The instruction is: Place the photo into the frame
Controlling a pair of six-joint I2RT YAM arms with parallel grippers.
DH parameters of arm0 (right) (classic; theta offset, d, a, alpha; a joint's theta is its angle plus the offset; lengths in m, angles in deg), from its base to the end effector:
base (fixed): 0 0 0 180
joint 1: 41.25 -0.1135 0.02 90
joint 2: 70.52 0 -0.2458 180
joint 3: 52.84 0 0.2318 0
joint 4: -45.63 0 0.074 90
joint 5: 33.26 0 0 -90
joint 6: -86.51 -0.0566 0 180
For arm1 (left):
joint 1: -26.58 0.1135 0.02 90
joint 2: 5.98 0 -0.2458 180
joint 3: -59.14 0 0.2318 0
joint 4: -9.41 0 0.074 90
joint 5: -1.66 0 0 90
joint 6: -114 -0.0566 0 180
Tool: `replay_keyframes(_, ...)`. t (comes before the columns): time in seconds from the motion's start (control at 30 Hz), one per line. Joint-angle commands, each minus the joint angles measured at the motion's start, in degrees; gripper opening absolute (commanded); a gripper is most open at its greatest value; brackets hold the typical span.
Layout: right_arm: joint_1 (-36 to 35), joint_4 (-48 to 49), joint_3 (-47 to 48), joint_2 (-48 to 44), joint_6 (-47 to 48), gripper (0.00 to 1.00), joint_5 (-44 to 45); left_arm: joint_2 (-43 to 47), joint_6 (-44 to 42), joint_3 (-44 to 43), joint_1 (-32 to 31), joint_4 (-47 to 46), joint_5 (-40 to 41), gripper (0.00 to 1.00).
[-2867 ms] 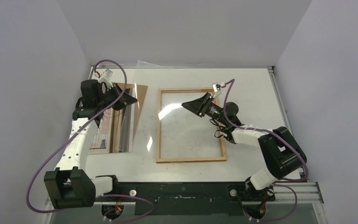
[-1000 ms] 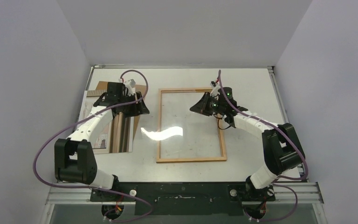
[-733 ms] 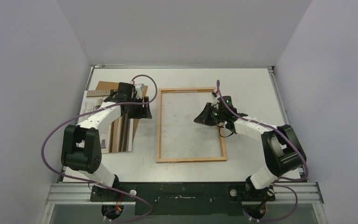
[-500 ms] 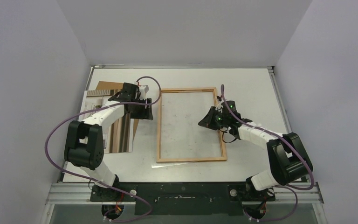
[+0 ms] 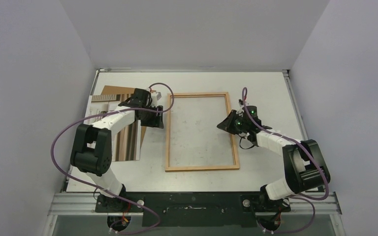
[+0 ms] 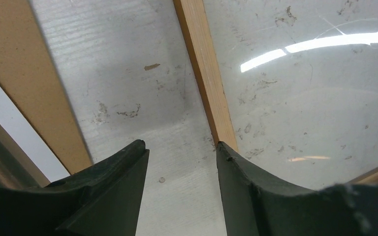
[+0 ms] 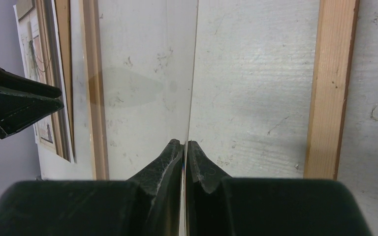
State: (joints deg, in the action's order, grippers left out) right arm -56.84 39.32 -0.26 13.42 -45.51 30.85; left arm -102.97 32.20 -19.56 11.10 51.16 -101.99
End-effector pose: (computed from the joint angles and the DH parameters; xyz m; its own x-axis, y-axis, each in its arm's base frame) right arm 0.2735 0.1020 0.1610 -0.8220 0.3959 -0.4094 -0.0329 0.6847 0.7281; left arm 0.3187 -0.1021 0.1730 -0.8796 0.0998 -0.4651 0.2500 0.9288 -0.2736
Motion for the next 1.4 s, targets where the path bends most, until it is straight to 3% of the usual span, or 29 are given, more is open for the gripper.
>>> replay_keyframes(0.0,0.6,5.0,1.0,1.5,2.3,0.05,-0.1,-0.9,-1.2,-2.6,-0.7,-2.7,0.2,0.51)
replay_keyframes(0.77,3.8,1.1,3.1,4.2,4.5,0.05,-7.6,-3.7,-2.2,-3.5,-3.4,-4.9,1.1,0.47)
replay_keyframes(1.37,5.3,1.1,0.7,1.9,4.4,0.05,-7.9,-3.9,-3.0,-4.9,-4.2,-4.9,1.8,0.45)
